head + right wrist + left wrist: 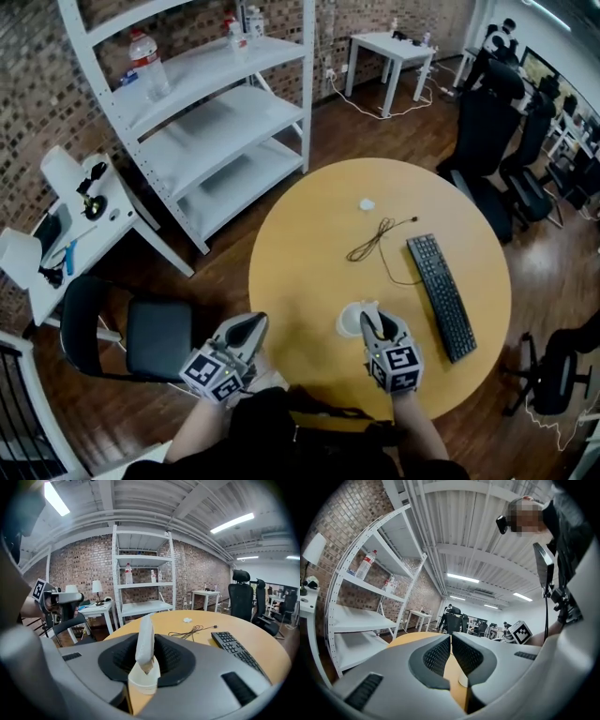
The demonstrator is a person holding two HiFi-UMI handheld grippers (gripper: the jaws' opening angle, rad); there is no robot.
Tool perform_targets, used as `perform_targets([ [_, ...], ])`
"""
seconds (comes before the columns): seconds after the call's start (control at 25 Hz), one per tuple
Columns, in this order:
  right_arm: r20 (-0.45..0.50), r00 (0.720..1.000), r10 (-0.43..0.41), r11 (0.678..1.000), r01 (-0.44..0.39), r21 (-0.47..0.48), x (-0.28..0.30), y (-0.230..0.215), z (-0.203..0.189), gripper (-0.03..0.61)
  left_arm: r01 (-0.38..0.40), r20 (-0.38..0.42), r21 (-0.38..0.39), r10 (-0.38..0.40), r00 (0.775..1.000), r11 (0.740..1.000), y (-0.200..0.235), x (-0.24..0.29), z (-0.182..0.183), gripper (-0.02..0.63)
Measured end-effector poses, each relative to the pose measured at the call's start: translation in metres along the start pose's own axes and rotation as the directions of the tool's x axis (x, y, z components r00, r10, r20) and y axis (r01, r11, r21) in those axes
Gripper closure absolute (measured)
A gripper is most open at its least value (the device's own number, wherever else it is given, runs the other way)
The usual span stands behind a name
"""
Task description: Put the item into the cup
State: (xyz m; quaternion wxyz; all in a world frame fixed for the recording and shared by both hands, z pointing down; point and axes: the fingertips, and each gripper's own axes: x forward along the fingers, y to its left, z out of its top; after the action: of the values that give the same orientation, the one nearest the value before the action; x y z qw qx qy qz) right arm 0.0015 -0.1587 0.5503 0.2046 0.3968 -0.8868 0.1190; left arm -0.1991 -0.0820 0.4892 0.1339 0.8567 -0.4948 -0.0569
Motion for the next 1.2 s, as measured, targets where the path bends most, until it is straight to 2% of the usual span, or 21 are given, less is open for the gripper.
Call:
perform_targets([
  [0.28, -0.114, 0.993, 0.011, 1.000, -0.008, 0.026, 0.019, 0.001, -0.024, 0.474, -0.027, 0.018, -0.012, 0.027, 0.999, 1.000, 0.012, -0.008, 0.001, 0.609],
  [0.48, -0.085, 0.996, 0.006, 0.999, -0.002, 0.044, 0.018, -0.002, -0.021, 0.474, -0.023, 0.021, -0.003, 0.023, 1.000, 1.000, 0.017, -0.005, 0.000, 0.609],
  [0.68, -0.022, 0.999, -0.035, 0.997, 0.037, 0.068, 0.000, -0.014, -0.006, 0.474, 0.019, 0.014, -0.003, -0.019, 1.000, 1.000, 0.011, 0.009, -0.001, 0.609],
  [0.92, 0.069, 0.985, -0.159, 0.981, 0.150, 0.122, -0.048, -0.048, 0.005, 0.474, 0.116, -0.005, 0.018, -0.116, 0.993, 0.993, -0.011, 0.038, 0.001, 0.609],
  [1.2, 0.108, 0.932, -0.345, 0.927, 0.320, 0.198, -0.123, -0.090, -0.015, 0.474, 0.252, -0.023, 0.046, -0.251, 0.968, 0.967, -0.047, 0.078, 0.006, 0.609],
])
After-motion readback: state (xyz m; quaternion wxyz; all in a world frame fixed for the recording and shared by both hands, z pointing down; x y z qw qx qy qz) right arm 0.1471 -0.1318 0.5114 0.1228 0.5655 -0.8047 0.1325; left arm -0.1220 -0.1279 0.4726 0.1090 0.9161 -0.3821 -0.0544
